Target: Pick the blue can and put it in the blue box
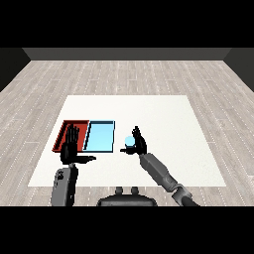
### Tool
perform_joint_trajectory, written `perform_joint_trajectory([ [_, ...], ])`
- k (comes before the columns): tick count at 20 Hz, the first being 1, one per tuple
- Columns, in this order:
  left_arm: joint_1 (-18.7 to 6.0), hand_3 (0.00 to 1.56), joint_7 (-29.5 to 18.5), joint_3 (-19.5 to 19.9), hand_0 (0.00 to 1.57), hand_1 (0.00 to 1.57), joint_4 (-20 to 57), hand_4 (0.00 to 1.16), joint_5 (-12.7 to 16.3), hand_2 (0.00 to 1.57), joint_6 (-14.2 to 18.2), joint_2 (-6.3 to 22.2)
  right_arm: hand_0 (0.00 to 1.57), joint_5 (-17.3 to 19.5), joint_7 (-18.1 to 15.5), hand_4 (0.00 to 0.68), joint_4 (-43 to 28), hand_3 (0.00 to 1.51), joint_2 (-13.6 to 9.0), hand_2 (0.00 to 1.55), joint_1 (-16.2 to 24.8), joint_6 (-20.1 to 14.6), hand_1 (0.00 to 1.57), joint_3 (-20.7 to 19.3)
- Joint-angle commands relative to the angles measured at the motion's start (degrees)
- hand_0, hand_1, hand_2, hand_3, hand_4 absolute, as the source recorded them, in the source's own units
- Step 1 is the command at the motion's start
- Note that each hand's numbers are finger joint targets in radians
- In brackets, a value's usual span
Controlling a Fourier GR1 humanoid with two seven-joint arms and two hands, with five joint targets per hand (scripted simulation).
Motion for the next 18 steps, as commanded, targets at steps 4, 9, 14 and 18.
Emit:
perform_joint_trajectory([
  [4, 0.7, 0.0, -2.2, 1.2, 0.0, 0.0, 1.4, 0.0, 0.1, 0.0, -0.6, 0.6, 1.49, -1.3, -0.1, 0.6, 2.0, 1.48, 0.0, 1.51, -1.7, -14.8, 1.49, -0.5],
  [9, 2.0, 0.0, -1.4, -1.2, 0.0, 0.0, 0.0, 0.0, -1.3, 0.0, 0.2, -1.0, 1.49, 3.1, 1.5, 0.617, 3.4, 1.43, 0.0, 1.48, -3.4, -20.1, 1.49, 2.9],
  [14, 3.0, 0.0, 2.9, -1.7, 0.0, 0.0, -5.3, 0.0, -1.6, 0.0, 2.0, -1.0, 1.5, 2.9, 4.9, 0.616, 2.6, 1.44, 0.0, 1.48, -5.1, -21.8, 1.5, 2.9],
  [18, -1.3, 0.0, 0.8, -1.5, 0.0, 0.0, 2.2, 0.0, -2.5, 0.0, 0.1, 0.5, 1.49, 6.1, 4.6, 0.645, 1.1, 1.41, -0.5, 1.46, -5.6, -20.9, 1.49, 0.7],
])
